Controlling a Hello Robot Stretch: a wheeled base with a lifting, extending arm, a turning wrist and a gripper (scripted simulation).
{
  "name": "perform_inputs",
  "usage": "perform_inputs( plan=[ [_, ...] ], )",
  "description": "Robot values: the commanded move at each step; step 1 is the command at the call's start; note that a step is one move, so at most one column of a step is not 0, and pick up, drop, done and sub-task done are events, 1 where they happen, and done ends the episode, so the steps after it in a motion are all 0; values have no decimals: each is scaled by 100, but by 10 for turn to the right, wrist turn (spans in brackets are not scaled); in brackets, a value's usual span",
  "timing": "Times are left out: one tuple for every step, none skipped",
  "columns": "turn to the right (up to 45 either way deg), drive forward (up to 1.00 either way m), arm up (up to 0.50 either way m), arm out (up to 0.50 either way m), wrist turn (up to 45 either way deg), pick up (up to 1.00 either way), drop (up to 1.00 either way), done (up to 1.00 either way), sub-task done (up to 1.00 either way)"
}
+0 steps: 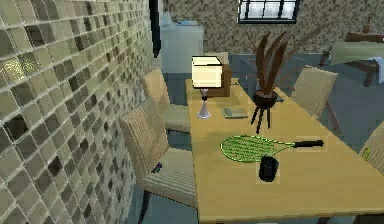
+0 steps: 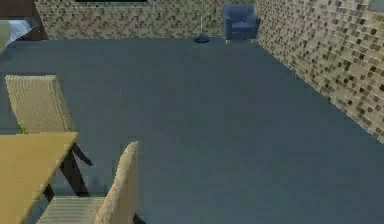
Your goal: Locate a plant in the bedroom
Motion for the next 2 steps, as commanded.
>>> perform_inputs(
  plan=[
    [180,0,0,0,0,0,0,0,0],
    [0,0,0,0,0,0,0,100,0]
  ],
)
